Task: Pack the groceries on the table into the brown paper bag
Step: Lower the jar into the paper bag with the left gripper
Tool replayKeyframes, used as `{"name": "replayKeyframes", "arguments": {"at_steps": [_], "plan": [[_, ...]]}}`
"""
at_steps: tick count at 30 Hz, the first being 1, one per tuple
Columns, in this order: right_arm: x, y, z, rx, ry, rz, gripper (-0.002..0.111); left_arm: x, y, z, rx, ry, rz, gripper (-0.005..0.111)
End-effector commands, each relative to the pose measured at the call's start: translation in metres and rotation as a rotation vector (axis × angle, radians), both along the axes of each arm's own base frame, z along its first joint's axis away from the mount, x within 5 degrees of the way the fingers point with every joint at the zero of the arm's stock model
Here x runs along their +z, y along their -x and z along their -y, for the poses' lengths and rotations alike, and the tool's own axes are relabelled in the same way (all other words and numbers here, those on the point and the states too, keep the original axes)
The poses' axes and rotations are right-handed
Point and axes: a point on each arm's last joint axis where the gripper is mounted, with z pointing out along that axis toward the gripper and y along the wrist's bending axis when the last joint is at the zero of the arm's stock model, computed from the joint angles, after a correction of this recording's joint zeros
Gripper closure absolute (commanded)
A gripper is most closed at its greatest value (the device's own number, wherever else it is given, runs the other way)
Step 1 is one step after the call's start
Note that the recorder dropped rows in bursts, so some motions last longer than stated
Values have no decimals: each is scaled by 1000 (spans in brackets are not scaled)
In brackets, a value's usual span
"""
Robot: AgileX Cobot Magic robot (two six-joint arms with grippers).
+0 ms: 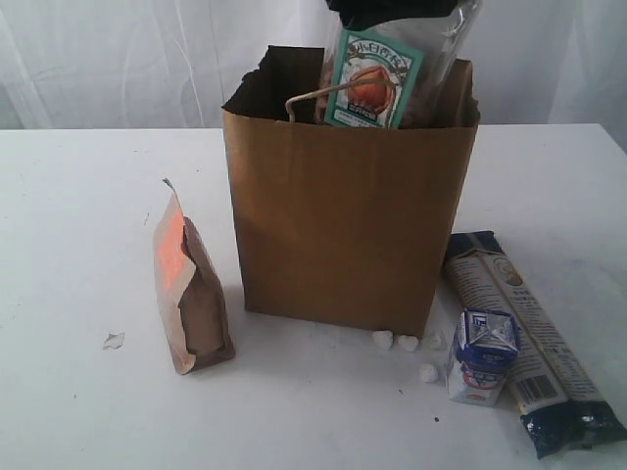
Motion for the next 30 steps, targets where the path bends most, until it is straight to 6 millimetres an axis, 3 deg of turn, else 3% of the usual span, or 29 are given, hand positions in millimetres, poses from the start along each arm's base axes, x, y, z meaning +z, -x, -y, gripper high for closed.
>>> {"name": "replayKeyframes", "arguments": {"at_steps": [1,7,13,19,22,27,30], "plan": [[0,0,0,-2,2,12,108,9,3,-1,16,45,0,107],[0,0,0,-2,2,12,108,2,7,-2,-32,-40,15,107],[0,0,0,-2,2,12,108,-15,12,-8,-87,-242,5,107],[0,0,0,-2,2,12,108,-21,8,-8,-72,-275,-8,106],[0,0,0,-2,2,12,108,-32,6,-6,-100,-312,-38,97],[0,0,0,-2,2,12,108,-44,2,-2,-131,-344,-77,49],[0,0,0,-2,2,12,108,-52,-2,1,-119,-354,-119,43]]}}
